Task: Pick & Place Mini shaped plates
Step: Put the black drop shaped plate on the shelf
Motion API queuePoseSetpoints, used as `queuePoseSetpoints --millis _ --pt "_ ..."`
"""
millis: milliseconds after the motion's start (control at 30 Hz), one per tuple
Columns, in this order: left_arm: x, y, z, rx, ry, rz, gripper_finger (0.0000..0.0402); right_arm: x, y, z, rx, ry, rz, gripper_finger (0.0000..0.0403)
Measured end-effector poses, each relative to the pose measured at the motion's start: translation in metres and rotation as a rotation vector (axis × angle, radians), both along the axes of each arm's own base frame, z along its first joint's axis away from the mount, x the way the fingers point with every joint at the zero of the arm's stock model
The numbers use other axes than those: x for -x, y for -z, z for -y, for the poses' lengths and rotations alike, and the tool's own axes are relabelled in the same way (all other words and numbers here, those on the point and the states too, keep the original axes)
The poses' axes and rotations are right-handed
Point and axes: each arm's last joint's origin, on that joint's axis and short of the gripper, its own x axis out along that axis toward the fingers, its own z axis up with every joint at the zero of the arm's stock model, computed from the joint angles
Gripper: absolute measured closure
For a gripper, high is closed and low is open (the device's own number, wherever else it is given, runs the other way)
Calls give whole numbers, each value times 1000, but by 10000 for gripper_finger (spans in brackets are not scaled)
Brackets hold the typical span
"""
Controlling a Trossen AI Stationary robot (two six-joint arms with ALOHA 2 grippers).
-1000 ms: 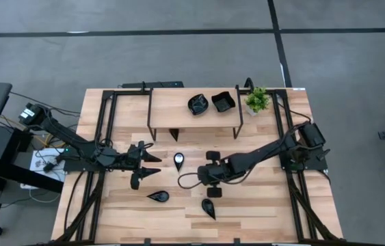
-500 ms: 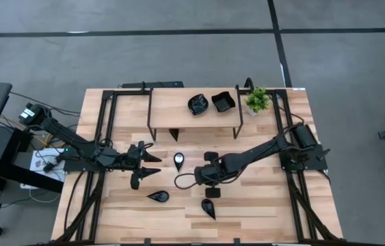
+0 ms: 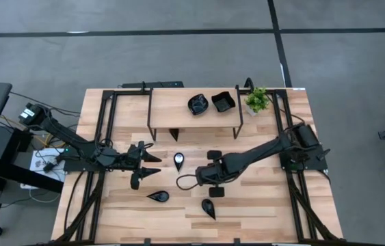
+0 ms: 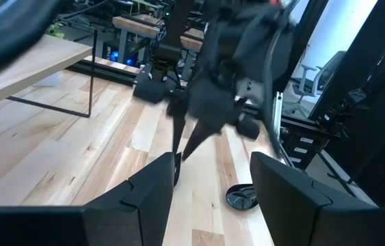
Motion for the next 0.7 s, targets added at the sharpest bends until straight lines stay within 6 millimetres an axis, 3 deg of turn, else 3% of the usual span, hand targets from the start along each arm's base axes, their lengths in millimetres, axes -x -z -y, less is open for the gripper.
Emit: queuePoseSetpoints --millis 200,333,500,700 --pt "0 0 0 0 0 0 206 28 -50 2 6 32 69 339" --pt "0 0 0 0 0 0 206 40 -72 0 -19 16 137 339" --pt "0 0 0 4 0 2 206 46 -73 -3 -12 1 114 339" --pt "0 0 0 4 0 2 206 43 -55 -7 68 -2 27 339"
